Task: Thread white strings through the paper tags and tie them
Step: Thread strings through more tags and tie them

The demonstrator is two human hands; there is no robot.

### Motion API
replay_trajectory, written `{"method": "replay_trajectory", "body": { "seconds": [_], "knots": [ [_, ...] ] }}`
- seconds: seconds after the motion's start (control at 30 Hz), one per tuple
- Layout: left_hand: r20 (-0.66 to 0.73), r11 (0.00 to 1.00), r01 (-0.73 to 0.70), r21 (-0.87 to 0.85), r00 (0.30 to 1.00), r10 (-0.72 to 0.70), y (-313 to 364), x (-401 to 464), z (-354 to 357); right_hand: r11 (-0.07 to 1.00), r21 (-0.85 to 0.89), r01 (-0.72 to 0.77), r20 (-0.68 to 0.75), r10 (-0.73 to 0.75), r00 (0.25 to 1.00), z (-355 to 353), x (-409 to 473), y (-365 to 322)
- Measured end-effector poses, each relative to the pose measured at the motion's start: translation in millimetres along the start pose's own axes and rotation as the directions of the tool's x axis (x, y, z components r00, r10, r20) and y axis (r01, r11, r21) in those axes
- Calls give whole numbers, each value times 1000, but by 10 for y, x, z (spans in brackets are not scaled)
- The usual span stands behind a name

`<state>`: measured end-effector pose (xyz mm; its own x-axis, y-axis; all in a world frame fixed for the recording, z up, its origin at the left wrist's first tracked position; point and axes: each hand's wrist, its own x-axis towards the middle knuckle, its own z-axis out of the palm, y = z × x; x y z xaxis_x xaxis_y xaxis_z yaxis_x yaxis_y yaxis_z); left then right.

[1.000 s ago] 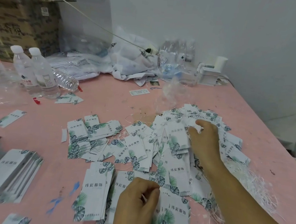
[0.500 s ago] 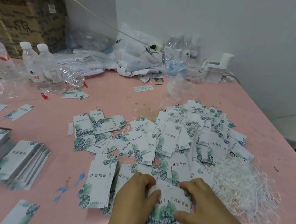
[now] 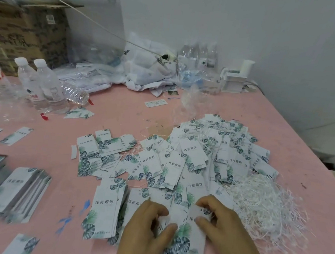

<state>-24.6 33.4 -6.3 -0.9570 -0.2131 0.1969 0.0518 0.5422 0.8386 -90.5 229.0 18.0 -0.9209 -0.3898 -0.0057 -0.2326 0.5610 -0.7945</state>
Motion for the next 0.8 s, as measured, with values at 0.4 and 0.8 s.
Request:
{"method": "replay_trajectory", "body": {
  "seconds": [0.4,0.8],
  "knots": [
    [608,673,464,-576,794,-27,161,35,-167,929,167,332,-217,-294,931,356,-35,-247],
    [363,263,429,-864,893,-265,264,296,-16,899,-191,-394,-462,272,844,-336,84,251]
  ]
}}
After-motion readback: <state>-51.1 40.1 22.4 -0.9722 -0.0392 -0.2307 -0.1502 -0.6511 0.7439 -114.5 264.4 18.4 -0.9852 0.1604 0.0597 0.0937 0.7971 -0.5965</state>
